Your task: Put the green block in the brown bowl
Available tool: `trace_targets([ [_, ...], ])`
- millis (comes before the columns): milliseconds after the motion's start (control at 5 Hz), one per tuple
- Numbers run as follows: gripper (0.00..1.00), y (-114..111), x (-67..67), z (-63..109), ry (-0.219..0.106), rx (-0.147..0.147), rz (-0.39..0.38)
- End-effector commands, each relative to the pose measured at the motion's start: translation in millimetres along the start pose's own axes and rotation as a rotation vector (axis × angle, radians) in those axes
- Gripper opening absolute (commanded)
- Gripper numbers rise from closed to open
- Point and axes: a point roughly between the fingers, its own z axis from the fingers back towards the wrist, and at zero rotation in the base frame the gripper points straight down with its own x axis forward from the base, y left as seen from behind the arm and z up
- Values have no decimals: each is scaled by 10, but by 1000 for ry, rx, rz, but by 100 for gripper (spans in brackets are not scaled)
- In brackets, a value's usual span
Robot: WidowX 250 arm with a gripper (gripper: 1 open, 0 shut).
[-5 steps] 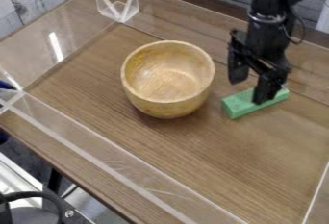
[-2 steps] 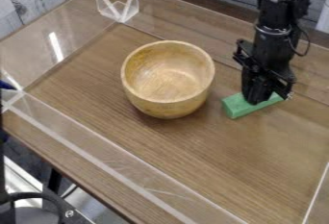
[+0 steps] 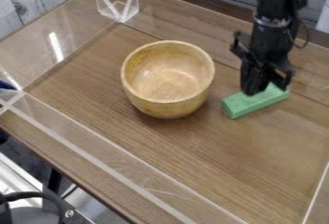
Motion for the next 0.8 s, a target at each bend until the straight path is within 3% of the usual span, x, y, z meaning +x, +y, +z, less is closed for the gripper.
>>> trace_targets([
  [0, 0, 86, -10, 468, -98, 53, 32],
  [200, 0, 118, -66, 646, -116, 73, 47],
  [400, 100, 107, -12, 565, -117, 62, 11],
  [600, 100, 103, 35, 433, -104, 48, -21],
])
